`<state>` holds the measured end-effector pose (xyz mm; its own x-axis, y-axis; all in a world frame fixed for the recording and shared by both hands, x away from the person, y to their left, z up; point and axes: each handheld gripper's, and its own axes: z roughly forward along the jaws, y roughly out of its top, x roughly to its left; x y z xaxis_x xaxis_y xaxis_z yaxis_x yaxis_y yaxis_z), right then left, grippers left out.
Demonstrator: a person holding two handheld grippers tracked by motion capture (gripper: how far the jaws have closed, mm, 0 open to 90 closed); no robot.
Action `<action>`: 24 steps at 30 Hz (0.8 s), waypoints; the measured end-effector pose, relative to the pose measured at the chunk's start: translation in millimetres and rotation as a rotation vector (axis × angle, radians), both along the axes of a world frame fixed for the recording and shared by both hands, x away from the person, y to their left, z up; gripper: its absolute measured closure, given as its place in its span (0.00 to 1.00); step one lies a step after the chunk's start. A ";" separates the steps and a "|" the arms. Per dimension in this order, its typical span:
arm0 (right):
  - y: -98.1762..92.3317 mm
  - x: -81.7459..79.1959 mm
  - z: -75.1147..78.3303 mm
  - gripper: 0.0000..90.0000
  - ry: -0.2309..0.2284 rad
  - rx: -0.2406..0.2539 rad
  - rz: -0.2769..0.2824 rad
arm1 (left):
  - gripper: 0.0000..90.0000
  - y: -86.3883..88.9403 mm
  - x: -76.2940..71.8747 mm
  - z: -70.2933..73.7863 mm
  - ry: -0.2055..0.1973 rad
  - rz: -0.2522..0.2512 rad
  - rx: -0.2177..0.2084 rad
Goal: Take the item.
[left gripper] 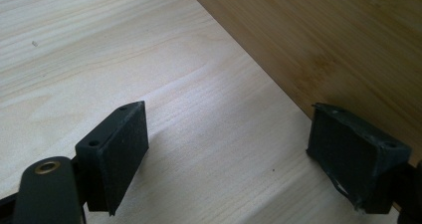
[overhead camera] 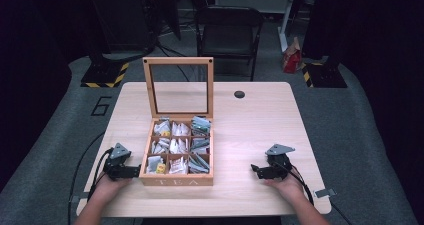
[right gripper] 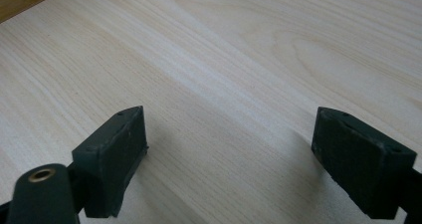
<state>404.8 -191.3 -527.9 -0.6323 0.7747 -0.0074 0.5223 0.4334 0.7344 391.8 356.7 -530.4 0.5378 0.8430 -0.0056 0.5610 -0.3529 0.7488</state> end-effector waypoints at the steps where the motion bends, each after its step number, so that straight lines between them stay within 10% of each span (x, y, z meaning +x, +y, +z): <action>1: 0.0 0.0 0.0 0.15 0.000 0.000 0.000 | 0.17 0.1 0.0 0.1 0.000 -0.001 0.001; 24: -1.9 -2.3 1.2 0.28 -0.011 0.012 0.027 | 0.18 0.1 -0.8 0.8 0.014 -0.003 0.003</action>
<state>402.5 -193.3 -526.7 -0.6526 0.7577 -0.0056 0.5023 0.4381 0.7455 390.9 356.8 -529.7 0.5405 0.8413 -0.0105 0.5702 -0.3571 0.7398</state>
